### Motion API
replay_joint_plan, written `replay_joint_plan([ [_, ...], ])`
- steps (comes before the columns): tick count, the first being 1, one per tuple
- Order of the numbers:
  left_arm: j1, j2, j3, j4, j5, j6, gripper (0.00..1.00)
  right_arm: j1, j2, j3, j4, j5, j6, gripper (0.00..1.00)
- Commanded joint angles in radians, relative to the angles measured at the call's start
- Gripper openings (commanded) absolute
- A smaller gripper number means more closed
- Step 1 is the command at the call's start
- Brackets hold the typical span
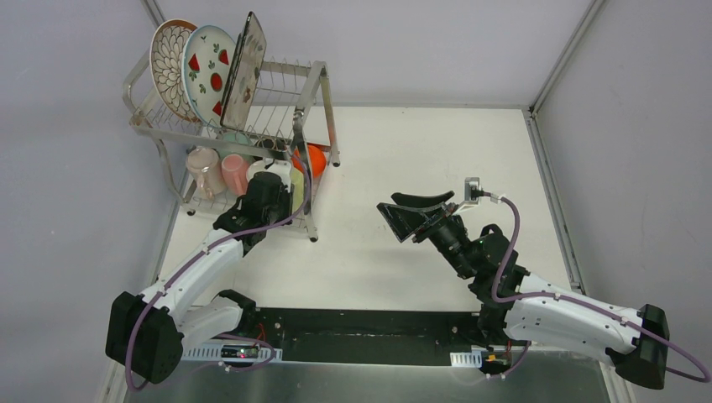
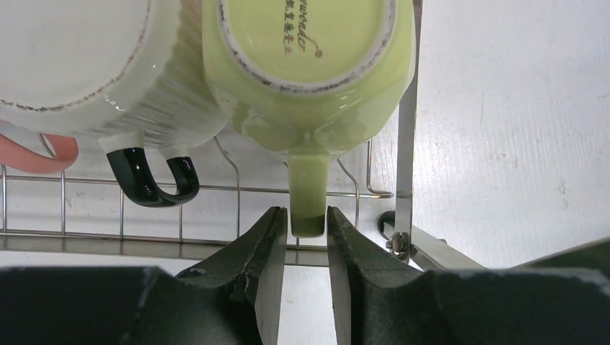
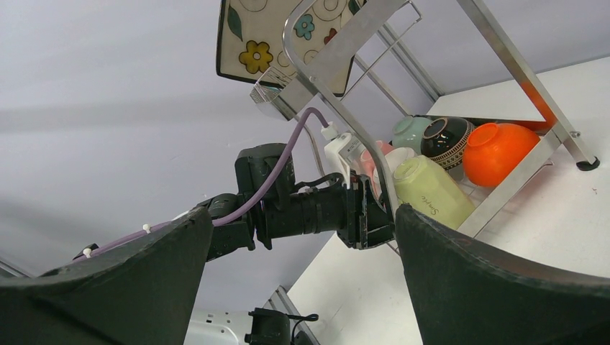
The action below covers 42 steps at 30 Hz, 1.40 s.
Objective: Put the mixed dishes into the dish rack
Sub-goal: Turn the cup upside down in the dish rack, then reset both arms
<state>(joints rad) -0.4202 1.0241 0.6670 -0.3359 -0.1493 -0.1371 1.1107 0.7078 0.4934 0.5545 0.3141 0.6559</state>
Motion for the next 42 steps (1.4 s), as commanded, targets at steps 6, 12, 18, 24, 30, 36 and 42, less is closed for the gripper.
replay_joint_plan([
  [6,-0.008,0.002,0.019,0.034,-0.02,-0.006,0.28,0.0,-0.013,0.005,0.01,0.005,-0.007,1.0],
  [12,-0.008,-0.027,0.022,-0.002,0.008,-0.04,0.33,0.0,-0.019,0.005,-0.015,0.008,-0.005,1.0],
  [18,-0.008,-0.13,0.033,-0.074,0.026,-0.09,0.39,0.0,-0.038,0.014,-0.119,0.04,0.01,1.0],
  [24,-0.008,-0.236,0.075,-0.196,0.056,-0.121,0.44,0.001,-0.097,0.057,-0.375,0.109,0.027,1.0],
  [30,-0.008,-0.384,0.107,-0.28,0.213,-0.134,0.52,0.0,-0.167,0.142,-0.729,0.182,0.022,1.0],
  [36,-0.008,-0.531,0.134,-0.309,0.308,-0.161,0.63,0.001,-0.196,0.267,-1.091,0.26,-0.009,1.0],
  [42,-0.008,-0.601,0.184,-0.313,0.411,-0.166,0.97,0.0,-0.255,0.348,-1.206,0.257,-0.136,1.0],
])
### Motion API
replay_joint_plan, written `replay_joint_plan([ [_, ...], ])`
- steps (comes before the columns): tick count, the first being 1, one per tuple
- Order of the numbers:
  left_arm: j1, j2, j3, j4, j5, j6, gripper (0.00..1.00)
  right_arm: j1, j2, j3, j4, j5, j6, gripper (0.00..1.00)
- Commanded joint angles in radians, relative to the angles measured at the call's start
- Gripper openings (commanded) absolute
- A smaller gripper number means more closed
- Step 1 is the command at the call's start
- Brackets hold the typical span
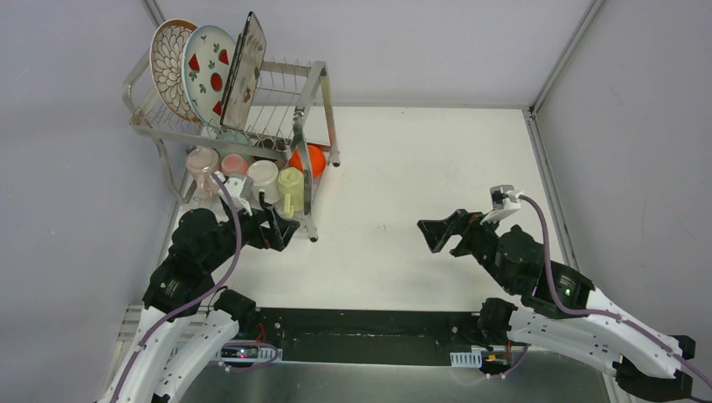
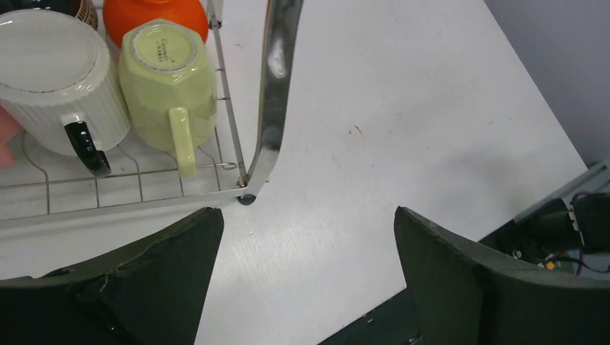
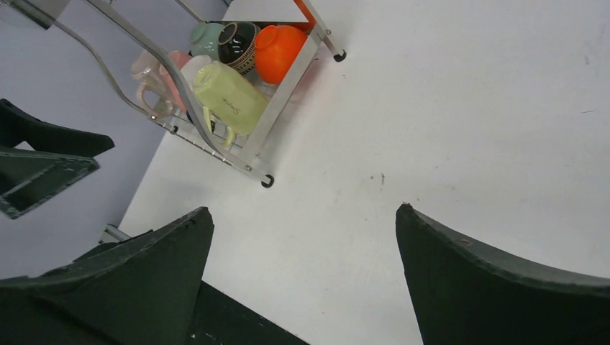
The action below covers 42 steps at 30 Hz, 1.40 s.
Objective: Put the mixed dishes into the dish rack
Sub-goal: Reset both arms
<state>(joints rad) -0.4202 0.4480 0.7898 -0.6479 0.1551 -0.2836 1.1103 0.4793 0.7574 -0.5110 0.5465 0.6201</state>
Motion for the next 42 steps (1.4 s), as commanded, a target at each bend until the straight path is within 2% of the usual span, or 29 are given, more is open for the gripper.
replay_joint_plan([
  [1,-0.008,-0.032,0.072,-0.003,0.122,-0.022,0.99,0.0,-0.029,0.1,-0.161,0.008,-0.12,1.0],
  [7,-0.008,-0.072,0.119,-0.003,0.183,-0.029,0.99,0.0,-0.044,0.174,-0.238,-0.097,-0.155,1.0],
  [14,-0.008,-0.134,0.094,0.007,0.163,-0.062,0.99,0.0,-0.064,0.204,-0.219,-0.181,-0.153,1.0],
  [24,-0.009,-0.183,0.098,0.024,0.098,-0.084,0.99,0.001,-0.062,0.237,-0.192,-0.195,-0.159,1.0],
  [42,-0.008,-0.117,0.131,0.024,0.094,-0.075,0.99,0.0,-0.077,0.234,-0.169,-0.194,-0.139,1.0],
])
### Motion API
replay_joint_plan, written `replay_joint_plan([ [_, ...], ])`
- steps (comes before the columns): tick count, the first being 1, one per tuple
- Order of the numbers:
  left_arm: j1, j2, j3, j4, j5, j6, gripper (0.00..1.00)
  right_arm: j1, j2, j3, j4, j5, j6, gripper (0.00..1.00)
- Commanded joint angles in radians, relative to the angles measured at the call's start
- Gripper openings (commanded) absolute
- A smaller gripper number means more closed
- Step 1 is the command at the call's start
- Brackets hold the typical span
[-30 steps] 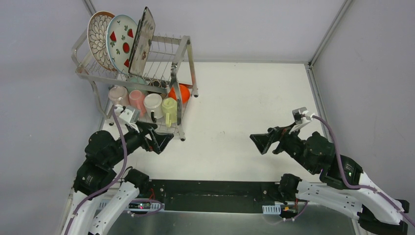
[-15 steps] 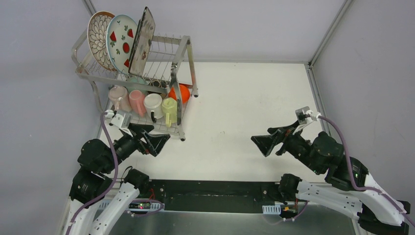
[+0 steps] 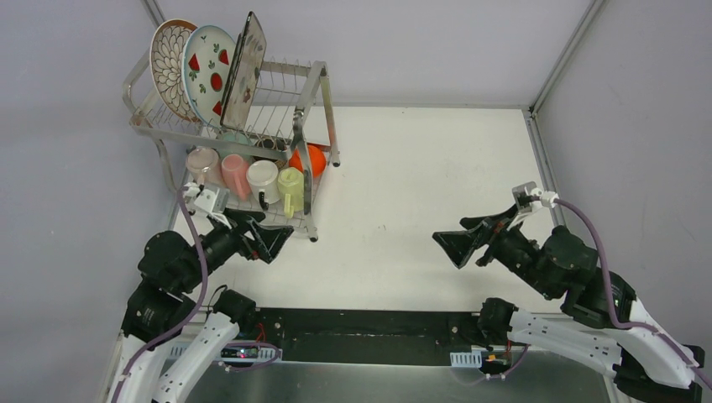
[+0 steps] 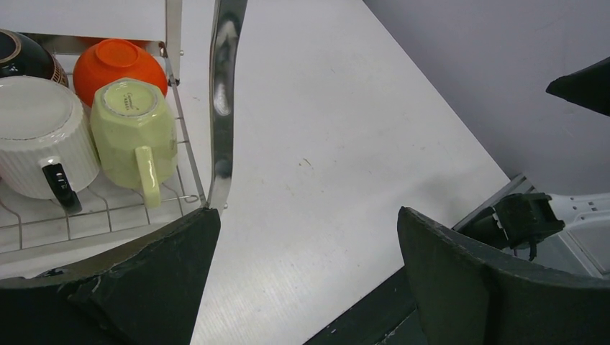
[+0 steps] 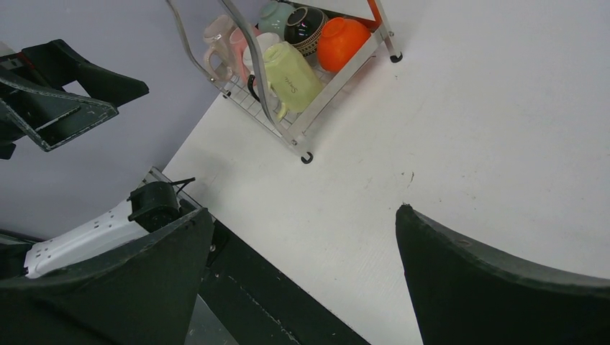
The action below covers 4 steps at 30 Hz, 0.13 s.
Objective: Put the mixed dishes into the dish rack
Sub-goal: Reset both arms
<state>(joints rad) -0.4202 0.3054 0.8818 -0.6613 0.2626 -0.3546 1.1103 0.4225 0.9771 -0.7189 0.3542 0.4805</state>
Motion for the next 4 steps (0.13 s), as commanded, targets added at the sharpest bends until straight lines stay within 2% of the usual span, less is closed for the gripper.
replay_joint_plan([
  [1,-0.008,0.028,0.039,0.039,-0.013,-0.004,0.99,0.0,-0.024,0.014,0.039,0.0,0.001,1.0],
  [4,-0.008,0.023,0.034,0.047,-0.006,-0.005,0.99,0.001,-0.03,0.012,0.039,0.003,0.001,1.0],
])
